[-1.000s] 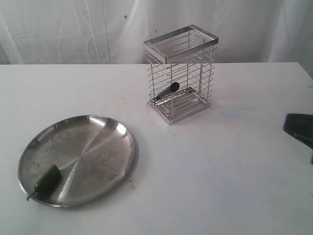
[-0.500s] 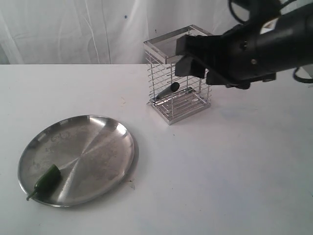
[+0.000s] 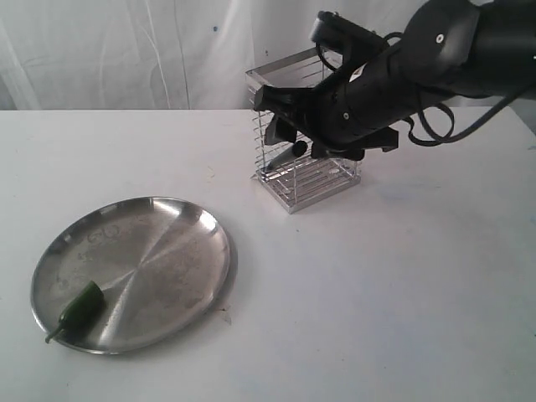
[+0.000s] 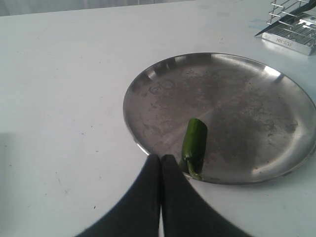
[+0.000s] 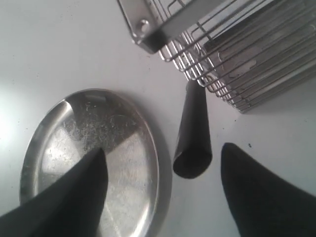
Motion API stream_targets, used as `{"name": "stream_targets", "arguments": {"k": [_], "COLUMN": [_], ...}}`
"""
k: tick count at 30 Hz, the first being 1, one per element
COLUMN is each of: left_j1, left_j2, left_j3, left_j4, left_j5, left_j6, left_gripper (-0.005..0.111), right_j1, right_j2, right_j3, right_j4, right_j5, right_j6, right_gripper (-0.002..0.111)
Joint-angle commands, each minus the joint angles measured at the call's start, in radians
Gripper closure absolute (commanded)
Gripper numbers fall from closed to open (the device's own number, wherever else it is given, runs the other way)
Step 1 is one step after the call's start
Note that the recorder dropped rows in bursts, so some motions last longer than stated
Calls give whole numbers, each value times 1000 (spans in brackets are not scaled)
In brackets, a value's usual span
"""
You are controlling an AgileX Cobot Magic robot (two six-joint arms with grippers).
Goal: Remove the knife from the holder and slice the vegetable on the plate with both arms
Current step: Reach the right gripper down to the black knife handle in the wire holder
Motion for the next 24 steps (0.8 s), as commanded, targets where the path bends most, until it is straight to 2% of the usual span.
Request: {"name": "stream_targets", "arguments": {"k": [1, 10, 19, 24], "left_j1": [-7, -7, -7, -7], "left_j2": [-5, -5, -5, -5], "left_j3": [3, 3, 3, 3], "left_j4": [-4, -4, -4, -4], "left_j5": [-1, -1, -1, -1], "left_j6": [0, 0, 0, 0], "left_gripper": [107, 107, 107, 107], "right_j1": [0, 0, 0, 0], "right_j2": [29, 74, 74, 74], "right_j3": [-26, -28, -28, -28], "right_j4": [-3, -15, -42, -42], "right_j5": [-19, -35, -54, -57], "right_j6": [0, -2, -2, -2], "right_gripper": [47, 50, 71, 73]}}
